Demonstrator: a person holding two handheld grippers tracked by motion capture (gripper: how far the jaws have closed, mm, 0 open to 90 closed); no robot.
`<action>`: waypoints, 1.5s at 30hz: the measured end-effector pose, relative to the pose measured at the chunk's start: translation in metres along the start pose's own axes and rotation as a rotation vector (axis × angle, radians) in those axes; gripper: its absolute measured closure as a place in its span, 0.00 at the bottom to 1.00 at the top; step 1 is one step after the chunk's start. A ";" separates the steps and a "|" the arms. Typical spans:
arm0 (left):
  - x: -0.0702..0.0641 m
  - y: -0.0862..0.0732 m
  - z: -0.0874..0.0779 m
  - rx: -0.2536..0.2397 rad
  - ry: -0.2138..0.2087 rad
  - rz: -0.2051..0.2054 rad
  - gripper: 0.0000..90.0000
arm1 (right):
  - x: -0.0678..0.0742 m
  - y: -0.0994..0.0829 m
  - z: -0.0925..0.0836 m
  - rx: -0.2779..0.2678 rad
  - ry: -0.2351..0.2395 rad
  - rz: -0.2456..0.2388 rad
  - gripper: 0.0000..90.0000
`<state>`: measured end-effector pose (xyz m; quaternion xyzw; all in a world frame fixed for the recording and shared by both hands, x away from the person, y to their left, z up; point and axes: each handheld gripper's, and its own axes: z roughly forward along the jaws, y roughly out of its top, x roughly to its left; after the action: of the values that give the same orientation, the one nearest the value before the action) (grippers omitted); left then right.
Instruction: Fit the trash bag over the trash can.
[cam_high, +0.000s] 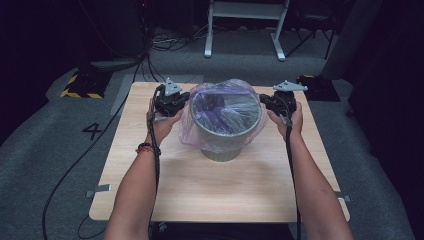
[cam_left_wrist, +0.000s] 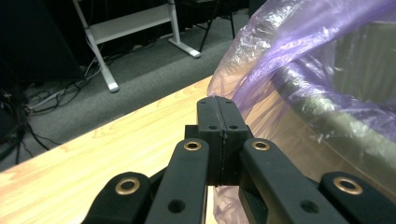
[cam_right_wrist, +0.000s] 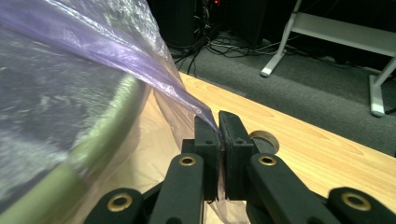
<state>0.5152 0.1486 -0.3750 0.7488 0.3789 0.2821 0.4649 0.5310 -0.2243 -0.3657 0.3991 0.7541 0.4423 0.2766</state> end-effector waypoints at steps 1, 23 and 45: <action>0.000 0.000 0.003 0.003 0.004 -0.010 1.00 | 0.000 -0.001 0.002 -0.001 -0.001 0.004 0.96; -0.004 -0.054 0.027 0.146 -0.060 -0.061 1.00 | -0.004 -0.053 0.023 0.063 0.113 0.084 0.99; -0.025 -0.077 -0.052 0.028 -0.106 0.053 0.32 | 0.009 -0.065 0.019 0.095 0.129 0.043 0.99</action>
<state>0.4377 0.1747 -0.4253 0.7789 0.3376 0.2492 0.4661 0.5178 -0.2272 -0.4327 0.3984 0.7817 0.4368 0.1986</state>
